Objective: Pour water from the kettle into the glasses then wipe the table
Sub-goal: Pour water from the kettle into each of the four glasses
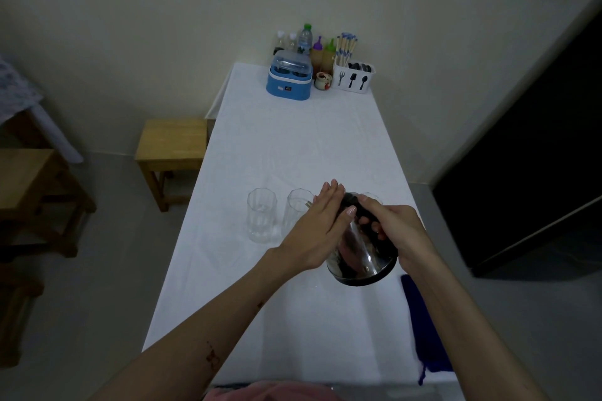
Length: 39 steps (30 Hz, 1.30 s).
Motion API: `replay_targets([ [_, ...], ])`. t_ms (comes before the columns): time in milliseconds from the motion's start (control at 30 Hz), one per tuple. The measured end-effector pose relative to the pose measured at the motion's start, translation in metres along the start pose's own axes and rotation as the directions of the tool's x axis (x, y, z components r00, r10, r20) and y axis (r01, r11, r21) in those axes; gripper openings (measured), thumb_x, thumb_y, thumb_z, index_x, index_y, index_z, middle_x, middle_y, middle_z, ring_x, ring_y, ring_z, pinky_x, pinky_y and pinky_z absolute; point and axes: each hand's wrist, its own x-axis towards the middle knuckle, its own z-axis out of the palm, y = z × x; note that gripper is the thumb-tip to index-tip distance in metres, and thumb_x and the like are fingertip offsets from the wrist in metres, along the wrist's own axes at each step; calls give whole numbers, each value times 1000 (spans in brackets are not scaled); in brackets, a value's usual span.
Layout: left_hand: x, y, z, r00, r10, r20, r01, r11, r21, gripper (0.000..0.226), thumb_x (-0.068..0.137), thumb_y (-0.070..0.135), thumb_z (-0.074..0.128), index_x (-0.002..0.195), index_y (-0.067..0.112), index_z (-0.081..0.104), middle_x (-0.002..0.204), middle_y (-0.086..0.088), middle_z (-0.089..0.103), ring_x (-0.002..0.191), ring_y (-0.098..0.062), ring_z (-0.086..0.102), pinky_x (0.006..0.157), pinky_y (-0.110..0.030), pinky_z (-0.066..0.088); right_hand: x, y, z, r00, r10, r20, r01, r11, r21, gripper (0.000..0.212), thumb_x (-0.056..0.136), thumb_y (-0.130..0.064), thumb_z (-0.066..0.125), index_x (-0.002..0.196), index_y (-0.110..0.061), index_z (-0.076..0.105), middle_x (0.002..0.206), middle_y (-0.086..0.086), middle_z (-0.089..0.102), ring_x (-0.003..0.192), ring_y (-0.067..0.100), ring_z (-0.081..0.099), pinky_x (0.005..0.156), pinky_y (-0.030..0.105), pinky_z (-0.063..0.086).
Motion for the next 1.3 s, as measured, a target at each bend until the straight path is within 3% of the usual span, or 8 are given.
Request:
replay_targets([
  [233,0,0,-1,1000,3,2,-3,1000,0,63,102,46,26,154,16,10,163,4,1,147,-1,-8,117,-20,-3,0,0,1,1000,1,-5,-1,1000,-6,48,79,-52,73,78,-4,79,92,20,76,63,17,57,64,30,47],
  [700,-2,1,-3,1000,-7,19,7,1000,-4,63,102,46,26,154,16,9,163,4,1,147,-2,-8,118,-21,-3,-5,0,2,1000,21,-13,-21,1000,2,47,81,-51,72,76,-4,78,70,7,68,63,17,56,65,29,46],
  [1033,-5,2,-2,999,-4,36,3,1000,24,62,102,46,26,154,16,9,163,4,1,147,-1,-8,115,-17,-5,-9,5,5,998,27,-51,-26,999,26,53,77,-59,73,73,-7,78,82,15,77,68,21,63,68,34,50],
  [1300,-5,8,-1,998,13,65,-16,998,55,61,103,44,27,154,15,10,163,4,2,147,-1,-7,116,-18,-5,-16,15,6,993,94,-69,-81,981,174,49,74,-55,79,68,-6,74,67,7,68,59,17,56,62,30,45],
])
